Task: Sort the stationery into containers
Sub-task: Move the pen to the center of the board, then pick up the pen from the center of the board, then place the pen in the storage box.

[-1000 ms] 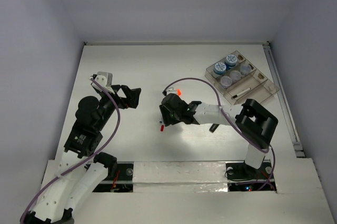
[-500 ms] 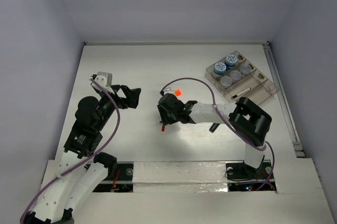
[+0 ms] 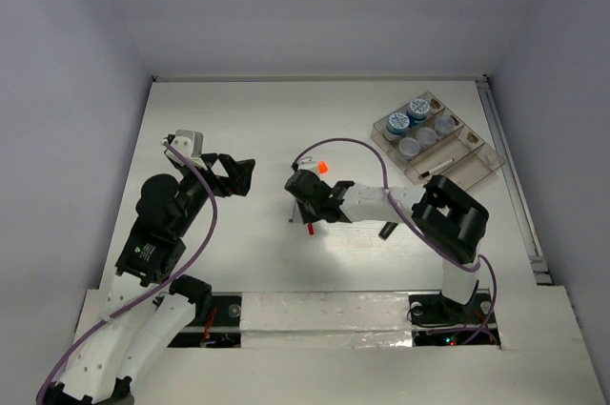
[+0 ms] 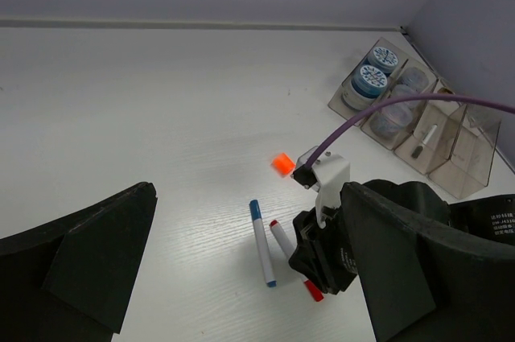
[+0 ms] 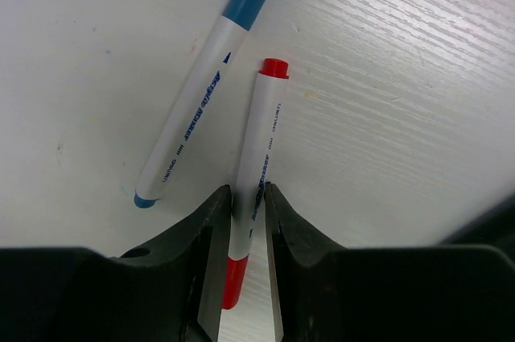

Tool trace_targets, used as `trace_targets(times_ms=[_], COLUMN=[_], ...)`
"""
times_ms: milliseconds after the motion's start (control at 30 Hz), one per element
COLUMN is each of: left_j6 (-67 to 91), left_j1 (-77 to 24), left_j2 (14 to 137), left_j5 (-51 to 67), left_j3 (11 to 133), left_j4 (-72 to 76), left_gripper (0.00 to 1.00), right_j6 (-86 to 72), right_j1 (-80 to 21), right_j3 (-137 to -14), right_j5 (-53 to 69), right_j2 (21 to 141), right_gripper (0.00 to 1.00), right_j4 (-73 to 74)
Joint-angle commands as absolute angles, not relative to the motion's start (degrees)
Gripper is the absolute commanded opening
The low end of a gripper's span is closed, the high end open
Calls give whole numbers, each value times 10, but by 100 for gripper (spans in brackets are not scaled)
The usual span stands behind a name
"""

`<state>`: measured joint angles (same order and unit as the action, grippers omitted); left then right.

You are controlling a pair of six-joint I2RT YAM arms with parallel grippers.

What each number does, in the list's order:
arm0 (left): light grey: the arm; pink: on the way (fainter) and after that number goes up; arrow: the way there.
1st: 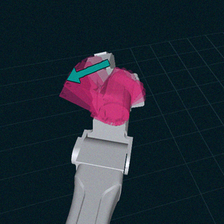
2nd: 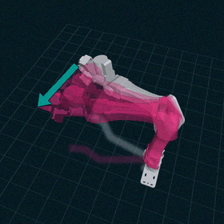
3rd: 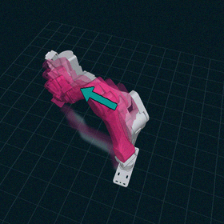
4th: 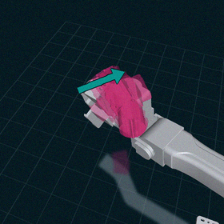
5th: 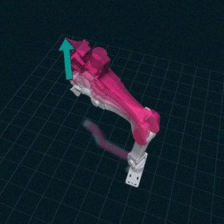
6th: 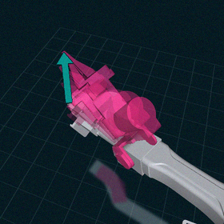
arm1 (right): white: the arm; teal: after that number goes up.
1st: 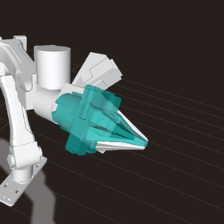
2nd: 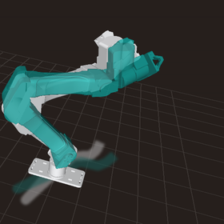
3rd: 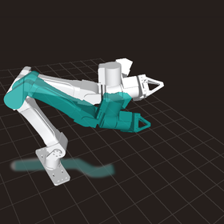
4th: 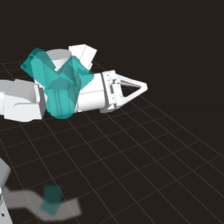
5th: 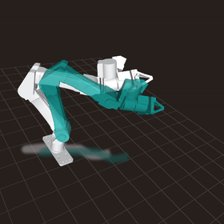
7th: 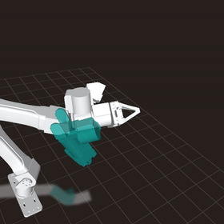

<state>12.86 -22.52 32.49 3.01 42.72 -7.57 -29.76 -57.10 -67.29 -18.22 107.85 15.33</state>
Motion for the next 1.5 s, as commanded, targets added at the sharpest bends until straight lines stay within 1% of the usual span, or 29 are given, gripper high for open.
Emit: trace_targets(times_ms=[0,67,100,167,200,233,267,367,400,500,533,567,667,700,767,800,867,933,1000,1033,1167,1300,1467], left_j6=[122,122,122,122,122,124,123,123,123,122,122,122,122,121,121,121,121,120,120,119,118,119,117], left_j1=[-229,-229,-229,-229,-229,-229,-229,-229,-229,-229,-229,-229,-229,-229,-229,-229,-229,-229,-229,-229,-229,-229,-229], left_j2=[319,318,318,320,320,322,322,322,321,322,323,324,330,333,337,337,337,337,339,341,339,339,336], left_j5=[32,32,31,32,32,33,33,35,34,40,42,46,65,73,80,88,95,111,131,139,179,243,262], left_j3=[426,426,425,426,426,426,426,426,426,426,426,425,425,425,426,425,425,423,422,422,420,417,416], left_j4=[-57,-56,-56,-56,-56,-56,-56,-56,-56,-55,-55,-54,-51,-51,-51,-49,-46,-44,-41,-40,-26,-12,-4], left_gripper=[99,99,99,99,99,99,99,99,99,99,99,99,99,99,99,99,99,99,99,99,99,99,99], right_j6=[-280,-277,-278,-272,-267,-261,-259,-247,-245,-243,-243,-243,-236,-234,-232,-233,-236,-243,-265,-276,-319,-319,-323], right_j1=[-576,-576,-576,-576,-576,-576,-576,-570,-564,-526,-513,-481,-427,-385,-333,-283,-235,-168,-125,-85,-11,17,37], right_j3=[-695,-697,-702,-709,-714,-726,-730,-720,-712,-674,-663,-639,-607,-586,-567,-546,-527,-505,-491,-477,-453,-466,-473], right_j5=[-235,-239,-243,-257,-260,-271,-278,-285,-282,-258,-247,-241,-236,-241,-243,-243,-256,-259,-258,-247,-198,-185,-170], right_j2=[1097,1108,1113,1128,1131,1134,1133,1088,1049,980,934,911,830,812,763,747,711,700,696,696,708,751,789], right_gripper=[30,30,28,18,9,2,0,0,0,0,0,0,0,0,0,0,0,0,0,0,0,0,0], right_j4=[210,216,227,238,245,259,263,229,214,152,122,110,77,70,55,48,23,6,-17,-27,-61,-62,-76])
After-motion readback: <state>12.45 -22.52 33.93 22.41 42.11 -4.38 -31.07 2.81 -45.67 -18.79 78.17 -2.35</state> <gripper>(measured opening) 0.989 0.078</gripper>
